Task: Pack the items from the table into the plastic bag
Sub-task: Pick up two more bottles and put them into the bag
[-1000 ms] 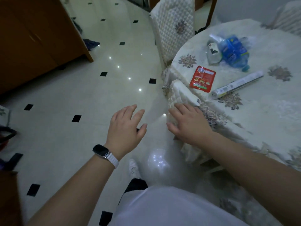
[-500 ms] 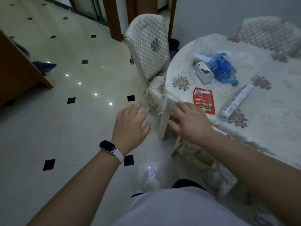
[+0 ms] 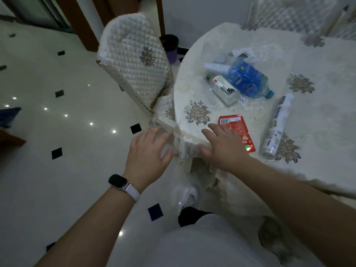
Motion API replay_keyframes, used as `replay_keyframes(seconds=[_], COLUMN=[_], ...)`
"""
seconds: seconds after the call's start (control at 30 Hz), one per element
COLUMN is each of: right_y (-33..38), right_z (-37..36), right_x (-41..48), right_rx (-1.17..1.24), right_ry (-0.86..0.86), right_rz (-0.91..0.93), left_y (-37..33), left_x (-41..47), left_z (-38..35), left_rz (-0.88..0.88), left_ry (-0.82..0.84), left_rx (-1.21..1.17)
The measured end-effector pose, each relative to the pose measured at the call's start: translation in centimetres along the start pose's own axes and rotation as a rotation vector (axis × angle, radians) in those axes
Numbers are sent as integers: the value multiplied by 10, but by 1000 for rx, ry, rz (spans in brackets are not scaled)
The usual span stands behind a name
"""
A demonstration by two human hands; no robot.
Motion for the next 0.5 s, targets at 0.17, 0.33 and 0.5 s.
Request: replay_keyframes(seconds=[0.17,0.33,0.5], right_y=[-32,-76,-107], right_z=[-4,-10,-17], right_x=[63,95,101], right_rx=[110,125,156], right_ry=[-29,-66,-41], right_rz=[-101,-244,-437], left_y=[18,3,-10], left_x=[86,164,225], left_z=[-7,-22,-48], left_rz=[-66,-194,-365], left_ry=[88,125,238], left_rx=[52,39,17])
Point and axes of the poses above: each hand's wrist, its own x-axis towards the middle knuckle, its own z-axis out of the back of the hand, y = z × x, the point moved 3 cm from there along x, towards the middle knuckle, and after that the axes turned 12 degrees about -x, right-handed, at the moved point
